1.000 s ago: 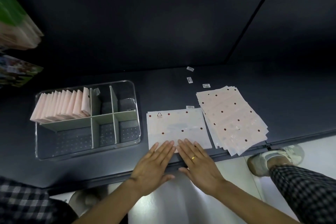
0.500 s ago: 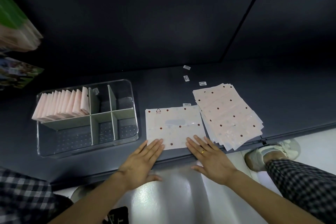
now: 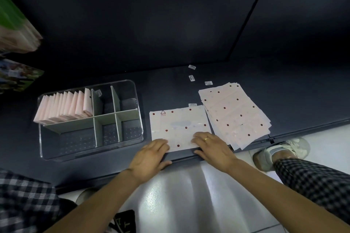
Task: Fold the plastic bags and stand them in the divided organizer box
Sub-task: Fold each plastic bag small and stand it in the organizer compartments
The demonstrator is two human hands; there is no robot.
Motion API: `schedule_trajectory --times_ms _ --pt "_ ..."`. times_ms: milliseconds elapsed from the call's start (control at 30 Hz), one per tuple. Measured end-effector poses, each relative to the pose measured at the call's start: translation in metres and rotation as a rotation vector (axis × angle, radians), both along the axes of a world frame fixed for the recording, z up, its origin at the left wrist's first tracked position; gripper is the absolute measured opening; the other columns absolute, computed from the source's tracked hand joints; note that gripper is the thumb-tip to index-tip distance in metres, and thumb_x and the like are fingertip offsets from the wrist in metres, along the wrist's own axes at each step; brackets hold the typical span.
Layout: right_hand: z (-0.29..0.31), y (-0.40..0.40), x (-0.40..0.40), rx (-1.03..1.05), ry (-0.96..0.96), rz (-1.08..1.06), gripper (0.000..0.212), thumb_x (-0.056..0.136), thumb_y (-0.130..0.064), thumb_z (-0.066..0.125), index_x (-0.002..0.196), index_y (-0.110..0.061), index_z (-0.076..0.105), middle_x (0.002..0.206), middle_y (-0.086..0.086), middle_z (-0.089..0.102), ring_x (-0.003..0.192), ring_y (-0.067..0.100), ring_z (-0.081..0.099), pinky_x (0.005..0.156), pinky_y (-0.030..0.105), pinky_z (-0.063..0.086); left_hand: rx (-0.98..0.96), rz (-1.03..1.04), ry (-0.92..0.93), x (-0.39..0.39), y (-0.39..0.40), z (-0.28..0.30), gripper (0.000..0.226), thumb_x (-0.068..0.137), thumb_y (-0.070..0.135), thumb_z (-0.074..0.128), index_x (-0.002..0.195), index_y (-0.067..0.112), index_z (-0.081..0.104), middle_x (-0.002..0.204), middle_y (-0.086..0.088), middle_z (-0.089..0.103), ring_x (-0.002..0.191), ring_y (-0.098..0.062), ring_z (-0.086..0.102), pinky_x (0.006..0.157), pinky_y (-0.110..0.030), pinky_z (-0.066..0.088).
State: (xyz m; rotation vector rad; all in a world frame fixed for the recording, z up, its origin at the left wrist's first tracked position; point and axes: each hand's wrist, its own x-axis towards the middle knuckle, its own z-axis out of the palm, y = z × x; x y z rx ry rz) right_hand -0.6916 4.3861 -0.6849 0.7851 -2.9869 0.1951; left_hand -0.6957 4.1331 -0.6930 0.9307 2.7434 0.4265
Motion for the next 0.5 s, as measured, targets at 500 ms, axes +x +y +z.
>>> schedule_trajectory --times_ms 500 --pt "0.013 0.000 -0.022 -0.226 -0.416 -0.048 0.016 0.094 -0.014 0.050 0.102 -0.007 0.061 0.101 0.003 0.063 0.094 0.019 0.057 0.085 0.028 0.045 0.074 0.098 -0.075 -0.021 0.018 0.004 0.047 0.089 0.041 0.057 0.132 0.026 0.047 0.141 0.008 0.044 0.131 -0.014 0.039 0.107 -0.024 0.027"
